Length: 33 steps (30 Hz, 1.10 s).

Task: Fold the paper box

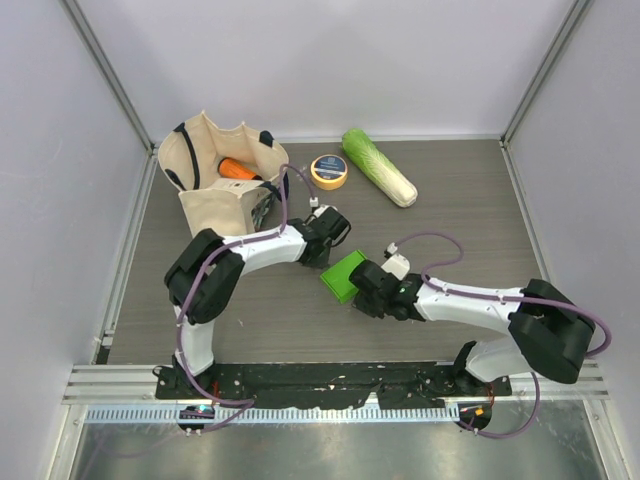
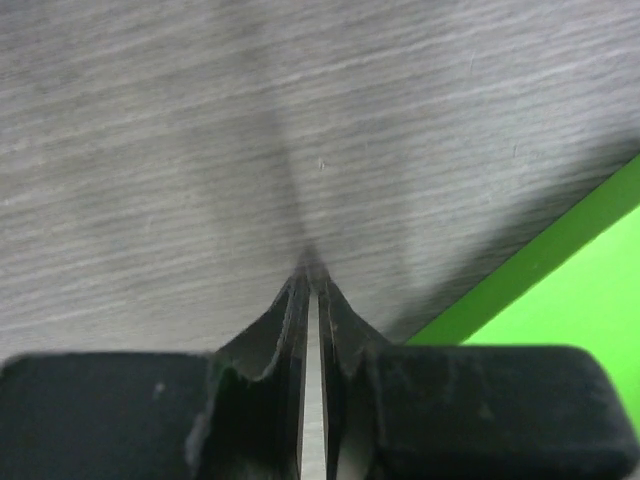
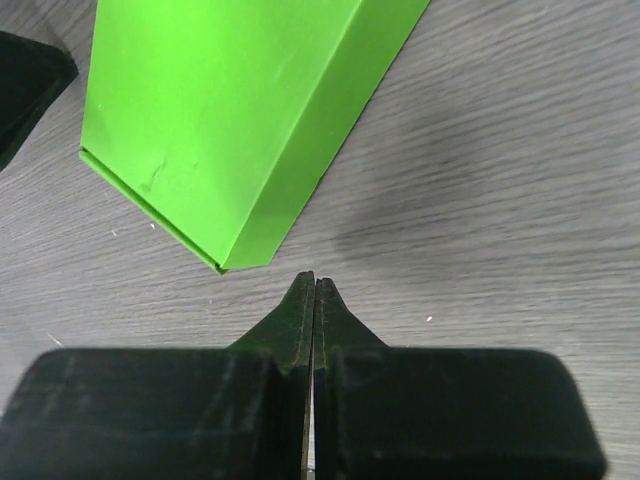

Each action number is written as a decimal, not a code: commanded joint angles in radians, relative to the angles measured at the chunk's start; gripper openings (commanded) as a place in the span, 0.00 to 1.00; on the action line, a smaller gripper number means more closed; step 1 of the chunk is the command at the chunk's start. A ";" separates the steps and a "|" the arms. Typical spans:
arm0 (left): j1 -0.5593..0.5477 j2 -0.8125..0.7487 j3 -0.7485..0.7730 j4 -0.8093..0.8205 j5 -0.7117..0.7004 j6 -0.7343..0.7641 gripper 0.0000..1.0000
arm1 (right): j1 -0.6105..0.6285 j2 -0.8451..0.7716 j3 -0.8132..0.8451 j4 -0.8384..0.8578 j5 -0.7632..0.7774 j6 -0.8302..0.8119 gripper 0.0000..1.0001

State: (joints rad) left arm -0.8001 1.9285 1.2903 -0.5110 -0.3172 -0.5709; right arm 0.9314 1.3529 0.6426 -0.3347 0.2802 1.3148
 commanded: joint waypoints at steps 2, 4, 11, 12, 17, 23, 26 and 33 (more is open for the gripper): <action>-0.002 -0.052 -0.077 0.029 0.045 -0.012 0.09 | 0.024 0.038 0.042 0.026 0.074 0.132 0.01; -0.002 -0.066 -0.108 0.043 0.067 -0.021 0.08 | 0.024 0.055 0.045 0.040 0.077 0.159 0.01; -0.007 -0.094 -0.158 0.089 0.139 -0.024 0.04 | 0.029 0.126 0.043 0.121 0.086 0.185 0.01; -0.008 -0.095 -0.167 0.095 0.161 -0.023 0.02 | 0.029 0.135 0.037 0.140 0.083 0.192 0.01; -0.045 -0.108 -0.190 0.144 0.373 0.003 0.00 | 0.027 0.137 0.013 0.276 0.138 0.222 0.01; -0.110 -0.190 -0.319 0.218 0.483 -0.012 0.00 | 0.003 0.104 -0.072 0.459 0.162 0.235 0.01; -0.110 -0.238 -0.326 0.139 0.370 0.006 0.00 | -0.008 0.057 -0.077 0.344 0.137 0.221 0.01; -0.073 -0.353 -0.246 0.080 0.106 0.043 0.25 | -0.023 -0.141 -0.086 0.025 0.114 -0.003 0.07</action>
State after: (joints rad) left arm -0.9035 1.6444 0.9783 -0.4011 -0.0422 -0.5533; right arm 0.9268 1.3216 0.5610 -0.1326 0.3717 1.4590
